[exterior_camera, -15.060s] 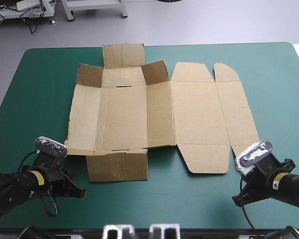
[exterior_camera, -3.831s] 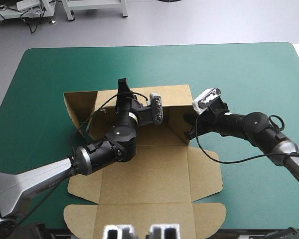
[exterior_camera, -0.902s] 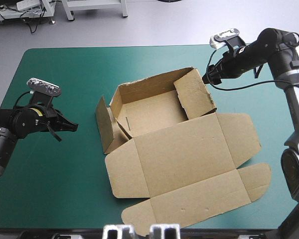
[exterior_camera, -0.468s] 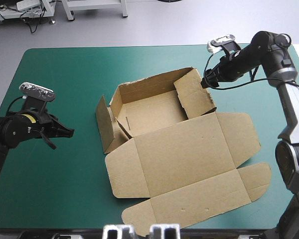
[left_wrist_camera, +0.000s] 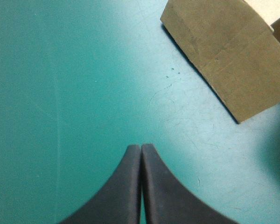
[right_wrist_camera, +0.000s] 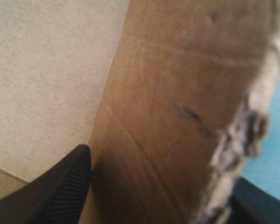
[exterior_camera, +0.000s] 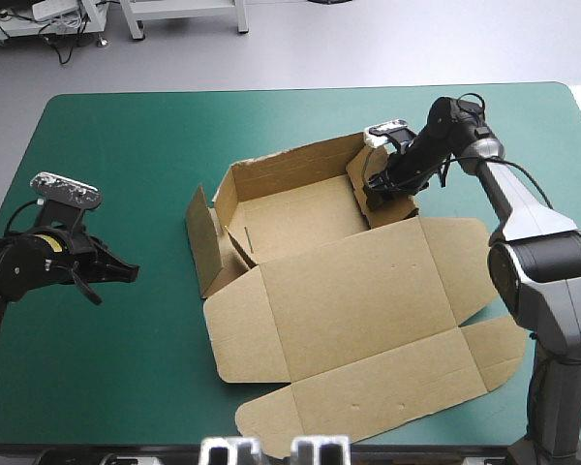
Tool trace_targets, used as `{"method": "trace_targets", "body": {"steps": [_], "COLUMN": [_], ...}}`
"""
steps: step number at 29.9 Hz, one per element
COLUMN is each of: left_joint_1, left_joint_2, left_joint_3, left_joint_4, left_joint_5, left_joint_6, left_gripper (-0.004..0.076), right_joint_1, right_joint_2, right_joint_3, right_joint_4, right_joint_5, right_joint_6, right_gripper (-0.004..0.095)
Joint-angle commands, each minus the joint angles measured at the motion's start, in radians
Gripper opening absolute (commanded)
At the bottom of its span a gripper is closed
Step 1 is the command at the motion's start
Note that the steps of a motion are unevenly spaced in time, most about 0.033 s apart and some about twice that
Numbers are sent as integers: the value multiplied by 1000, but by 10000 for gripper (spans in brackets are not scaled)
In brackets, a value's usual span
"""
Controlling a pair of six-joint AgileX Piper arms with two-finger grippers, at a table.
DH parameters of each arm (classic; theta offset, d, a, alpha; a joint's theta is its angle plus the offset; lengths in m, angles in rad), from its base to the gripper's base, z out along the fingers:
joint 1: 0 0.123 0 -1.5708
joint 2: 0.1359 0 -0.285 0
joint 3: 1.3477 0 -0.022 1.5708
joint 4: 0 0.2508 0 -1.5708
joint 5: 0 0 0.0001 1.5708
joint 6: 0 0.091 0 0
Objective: Fold the box
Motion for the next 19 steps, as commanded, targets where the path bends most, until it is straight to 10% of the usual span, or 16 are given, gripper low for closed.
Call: {"method": "trace_targets", "body": {"steps": [1, 6, 19], "left_joint_1": [2, 2, 2], "left_joint_2": [-15, -15, -13], "left_joint_3": [-25, -25, -25], "left_joint_4": [-10, -10, -36], "left_joint_5": [-40, -61, -196], "left_joint_6": [-5, -5, -3], "left_gripper": [-10, -10, -10], "right_joint_1": [5, 5, -43], "right_joint_2": [-44, -44, -238], "right_joint_3": [-45, -98, -135], "right_joint_4": [18, 4, 69], "right_joint_5": [25, 25, 27], "right_joint_6": [-2, -30, -27], "right_gripper": [420, -25, -24]}}
